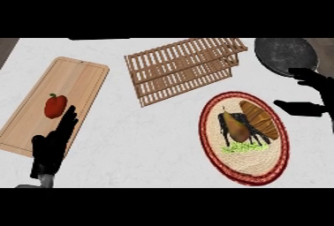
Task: Pick the pear from the placemat and place it in the tiered shelf
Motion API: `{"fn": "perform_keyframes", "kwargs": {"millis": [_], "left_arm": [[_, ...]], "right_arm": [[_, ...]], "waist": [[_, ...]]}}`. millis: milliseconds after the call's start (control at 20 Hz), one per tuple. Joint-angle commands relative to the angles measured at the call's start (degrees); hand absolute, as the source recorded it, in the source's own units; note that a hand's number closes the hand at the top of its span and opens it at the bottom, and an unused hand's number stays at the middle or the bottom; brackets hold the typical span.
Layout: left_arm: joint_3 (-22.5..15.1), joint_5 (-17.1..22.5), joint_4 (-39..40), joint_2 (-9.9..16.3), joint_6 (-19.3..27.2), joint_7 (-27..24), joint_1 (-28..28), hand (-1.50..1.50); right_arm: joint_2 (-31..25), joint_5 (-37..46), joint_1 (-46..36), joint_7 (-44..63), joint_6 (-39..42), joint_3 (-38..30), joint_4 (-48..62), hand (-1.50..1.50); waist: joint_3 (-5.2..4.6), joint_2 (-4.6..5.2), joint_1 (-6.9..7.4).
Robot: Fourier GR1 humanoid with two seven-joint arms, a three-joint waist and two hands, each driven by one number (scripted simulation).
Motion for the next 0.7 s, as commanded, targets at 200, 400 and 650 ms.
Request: {"fn": "perform_keyframes", "kwargs": {"millis": [200, 400, 650], "left_arm": [[-4.04, -1.33, 1.60, -0.89, -7.15, 0.39, -1.91, 0.00], [-4.16, -2.67, 3.32, -3.14, -5.91, 2.57, -4.93, 0.00], [-5.49, -4.07, 1.66, -3.74, -5.20, 3.57, -4.69, 0.00]], "right_arm": [[3.97, -1.65, -2.77, 14.52, 4.10, 0.32, -0.38, -1.50], [1.66, -5.14, -4.95, 19.34, 13.80, 0.78, -6.05, -1.50], [3.48, -7.92, -11.69, 38.10, 22.72, 6.71, -10.02, -1.50]], "waist": [[0.78, -0.68, 3.15], [0.76, -0.69, 2.94], [0.66, -0.94, 3.04]]}}
